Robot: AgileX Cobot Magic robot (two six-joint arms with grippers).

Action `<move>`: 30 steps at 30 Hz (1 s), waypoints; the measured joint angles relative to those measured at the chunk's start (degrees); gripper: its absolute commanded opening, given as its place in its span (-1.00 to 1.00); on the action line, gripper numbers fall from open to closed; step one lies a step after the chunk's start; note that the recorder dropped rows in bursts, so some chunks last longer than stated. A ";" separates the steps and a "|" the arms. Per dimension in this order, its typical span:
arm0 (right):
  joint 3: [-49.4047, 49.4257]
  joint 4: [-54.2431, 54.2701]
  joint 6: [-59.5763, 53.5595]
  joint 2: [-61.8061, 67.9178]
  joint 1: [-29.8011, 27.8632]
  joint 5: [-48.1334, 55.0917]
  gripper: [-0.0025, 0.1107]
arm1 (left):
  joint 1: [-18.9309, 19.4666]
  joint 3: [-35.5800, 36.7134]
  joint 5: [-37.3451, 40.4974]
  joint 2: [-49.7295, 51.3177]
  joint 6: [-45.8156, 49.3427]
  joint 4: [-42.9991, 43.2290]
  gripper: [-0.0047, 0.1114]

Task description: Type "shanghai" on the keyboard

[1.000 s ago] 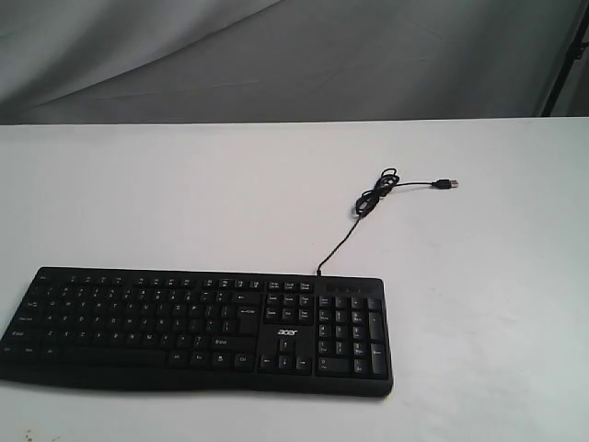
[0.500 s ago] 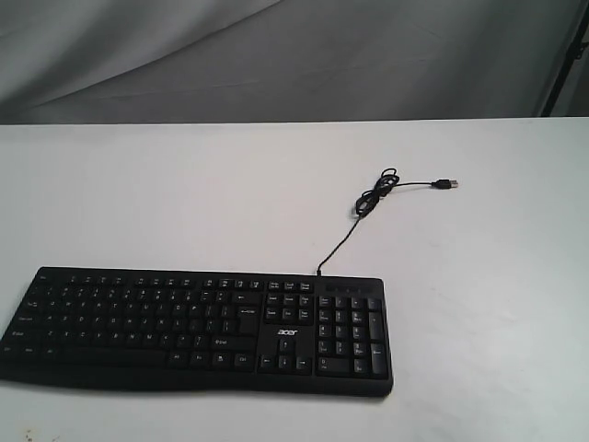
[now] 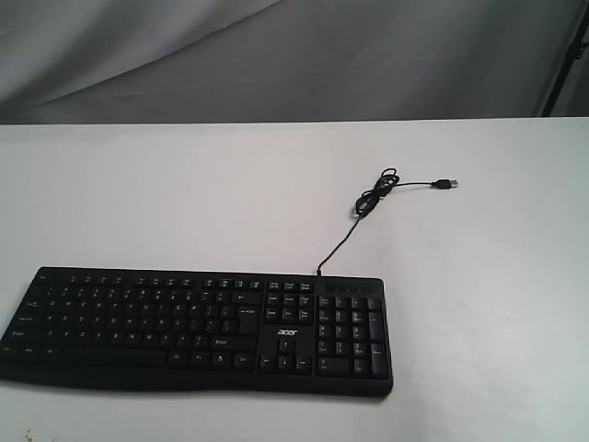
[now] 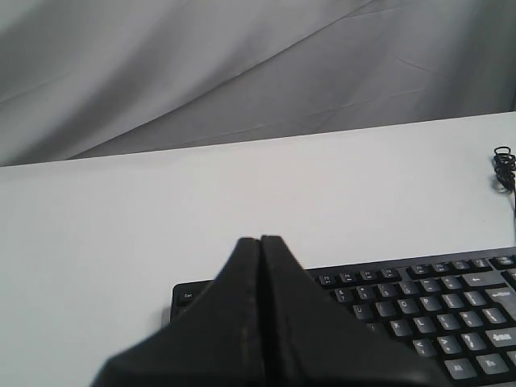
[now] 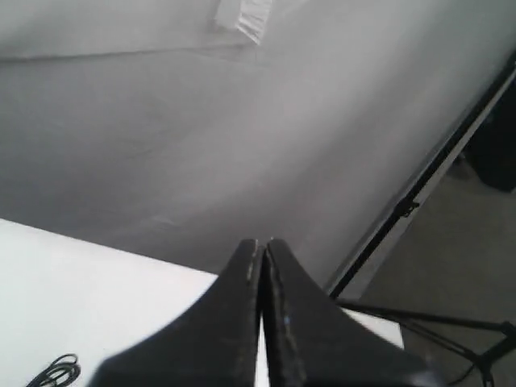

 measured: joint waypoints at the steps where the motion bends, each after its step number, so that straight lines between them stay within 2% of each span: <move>1: -2.77 5.95 -6.47 1.14 0.68 2.98 -0.96 | 0.00 0.00 0.00 0.00 0.00 0.00 -0.92; 2: -4.85 11.87 -12.87 1.95 1.03 5.26 -0.96 | 0.00 0.00 0.00 0.00 0.00 0.00 -0.92; 7: -12.17 55.11 -57.39 5.43 1.92 21.72 -0.96 | 0.00 0.00 0.00 0.00 0.00 0.00 -0.92; 10: -12.64 71.59 -71.48 7.56 3.67 27.82 -0.96 | 0.00 0.00 0.00 0.00 0.00 0.00 -0.92; 14: -12.90 75.27 -75.85 12.43 9.25 27.52 -0.96 | 0.00 0.00 0.00 0.00 0.00 0.00 -0.92; 21: -16.31 69.76 -76.29 28.81 24.58 25.01 -0.96 | 0.00 0.00 0.00 0.00 0.00 0.00 -0.92; 25: -22.92 66.69 -74.42 38.88 30.30 25.75 -0.96 | 0.00 0.00 0.00 0.00 0.00 0.00 -0.92; 30: -37.77 65.92 -71.55 49.39 33.60 31.84 -0.96 | 0.00 0.00 0.00 0.00 0.00 0.00 -0.92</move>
